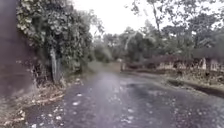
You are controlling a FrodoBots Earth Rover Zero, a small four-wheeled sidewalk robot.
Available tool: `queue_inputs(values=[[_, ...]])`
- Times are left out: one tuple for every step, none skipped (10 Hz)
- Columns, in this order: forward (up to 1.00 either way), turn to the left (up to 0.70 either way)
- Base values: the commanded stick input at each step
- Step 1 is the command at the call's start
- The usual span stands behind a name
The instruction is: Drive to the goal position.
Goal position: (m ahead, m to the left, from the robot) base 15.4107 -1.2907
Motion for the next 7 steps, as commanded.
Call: queue_inputs(values=[[0.45, 0.02], [0.45, 0.02], [0.45, 0.02], [0.45, 0.02], [0.45, 0.02], [0.45, 0.02], [0.45, 0.03]])
